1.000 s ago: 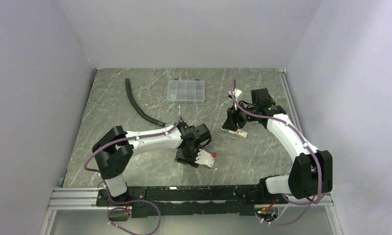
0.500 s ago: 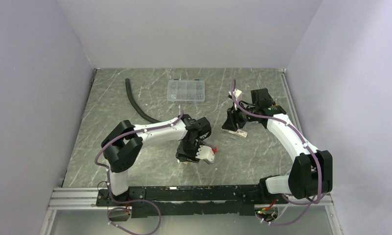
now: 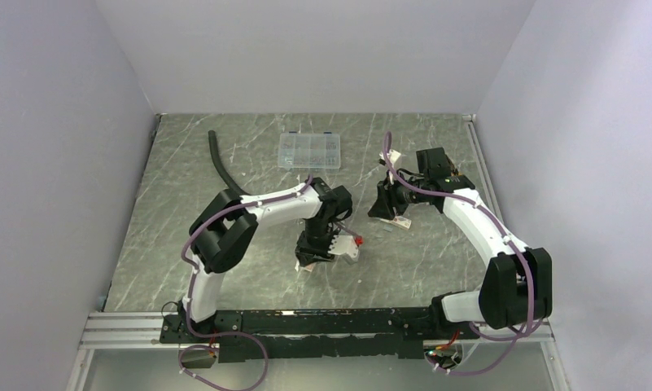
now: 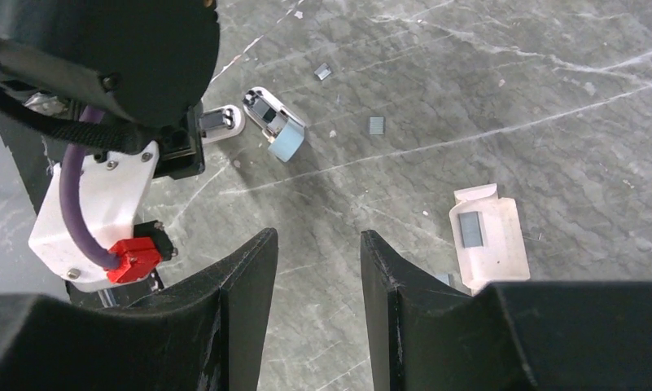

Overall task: Load the staples into the stapler
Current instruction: Close the stapler at the center of the board.

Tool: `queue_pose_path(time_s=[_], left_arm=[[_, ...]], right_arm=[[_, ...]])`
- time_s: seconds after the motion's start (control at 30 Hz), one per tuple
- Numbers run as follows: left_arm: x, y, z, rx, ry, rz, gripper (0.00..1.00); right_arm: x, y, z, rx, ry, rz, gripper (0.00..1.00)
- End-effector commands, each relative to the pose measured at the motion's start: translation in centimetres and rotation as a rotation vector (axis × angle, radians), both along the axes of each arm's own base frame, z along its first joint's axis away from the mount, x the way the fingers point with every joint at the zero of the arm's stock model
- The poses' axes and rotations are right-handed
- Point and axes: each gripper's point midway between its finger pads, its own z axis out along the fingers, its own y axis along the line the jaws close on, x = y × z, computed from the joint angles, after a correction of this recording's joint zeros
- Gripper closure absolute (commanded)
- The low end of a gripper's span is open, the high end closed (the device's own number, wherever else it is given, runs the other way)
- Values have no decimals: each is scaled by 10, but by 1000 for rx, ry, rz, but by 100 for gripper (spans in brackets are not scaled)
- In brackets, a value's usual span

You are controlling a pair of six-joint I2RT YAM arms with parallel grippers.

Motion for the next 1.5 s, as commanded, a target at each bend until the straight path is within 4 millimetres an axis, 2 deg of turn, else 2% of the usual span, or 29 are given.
queue_pose_path(time_s=[0.0, 0.27, 0.67, 0.87, 0.9, 0.97, 1.13, 1.3, 1.47], left_arm=[[3, -10, 7, -46, 53, -25, 58], [12, -13, 10, -45, 41, -16, 52], [29, -17, 18, -62, -53, -3, 34], [47, -24, 37, -128, -128, 50, 26], [50, -26, 42, -147, -136, 69, 23], [55, -28, 51, -187, -144, 120, 7], [45, -26, 71, -286, -136, 216, 6], [30, -26, 68, -346, -116, 326, 6], [29, -31, 63, -374, -104, 547, 6]], right_arm=[[3, 6, 12, 35, -32, 42, 55], [3, 7, 9, 35, -14, 51, 55], [3, 7, 8, 34, -8, 58, 55], [3, 7, 8, 31, -10, 58, 55], [3, 6, 7, 31, -10, 58, 55], [3, 6, 8, 30, -14, 59, 55], [4, 5, 9, 21, -30, 52, 55], [6, 3, 7, 7, -37, 44, 55], [11, -5, 1, -39, -68, 17, 56]])
